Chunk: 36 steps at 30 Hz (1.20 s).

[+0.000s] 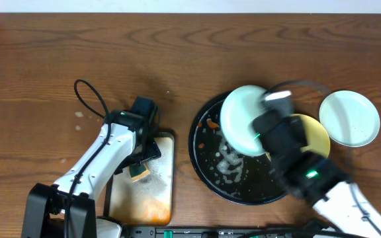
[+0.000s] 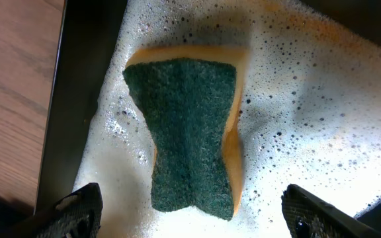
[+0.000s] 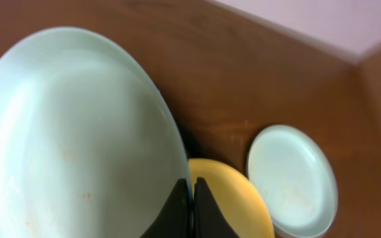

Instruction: Clean dirty plates on tray and stack at the side

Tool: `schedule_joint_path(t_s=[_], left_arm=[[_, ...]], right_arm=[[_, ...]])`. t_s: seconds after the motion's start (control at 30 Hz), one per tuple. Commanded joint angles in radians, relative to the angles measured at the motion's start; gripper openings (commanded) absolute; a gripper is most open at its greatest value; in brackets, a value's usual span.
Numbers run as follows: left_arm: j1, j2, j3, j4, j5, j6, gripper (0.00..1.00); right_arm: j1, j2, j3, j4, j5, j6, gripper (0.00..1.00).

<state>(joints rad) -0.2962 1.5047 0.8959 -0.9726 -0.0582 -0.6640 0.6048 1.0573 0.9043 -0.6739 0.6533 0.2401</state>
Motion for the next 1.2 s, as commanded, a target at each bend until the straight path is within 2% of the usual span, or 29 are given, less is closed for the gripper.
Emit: schedule_joint_path(t_s=[0.0, 0.23, 0.37, 0.5, 0.73, 1.03, 1.07, 1.17], left_arm=[[0.005, -0.003, -0.004, -0.005, -0.006, 0.005, 0.87], [0.005, -0.003, -0.004, -0.005, -0.006, 0.005, 0.87], [0.005, -0.003, -0.004, -0.005, -0.006, 0.005, 0.87], [0.005, -0.003, -0.004, -0.005, -0.006, 0.005, 0.87], [0.005, -0.003, -0.004, -0.005, -0.006, 0.005, 0.87], [0.005, -0.003, -0.004, -0.005, -0.006, 0.005, 0.87], [0.005, -0.003, -0.004, -0.005, -0.006, 0.005, 0.87], [0.005, -0.003, -0.004, -0.005, -0.006, 0.005, 0.87]], right_arm=[[-0.205, -0.032, 0.066, -0.019, -0.272, 0.11, 0.01], [-0.687, -0.028, 0.076, -0.018, -0.543, 0.175, 0.01], [-0.932, 0.0, 0.076, -0.014, -0.566, 0.205, 0.01], [-1.103, 0.054, 0.076, -0.014, -0.569, 0.22, 0.01], [-1.28, 0.203, 0.076, 0.053, -0.599, 0.241, 0.01], [-1.304, 0.358, 0.076, 0.113, -0.636, 0.243, 0.01], [-1.304, 0.362, 0.076, 0.129, -0.637, 0.242, 0.07], [-1.298, 0.351, 0.076, 0.165, -0.663, 0.21, 0.4]])
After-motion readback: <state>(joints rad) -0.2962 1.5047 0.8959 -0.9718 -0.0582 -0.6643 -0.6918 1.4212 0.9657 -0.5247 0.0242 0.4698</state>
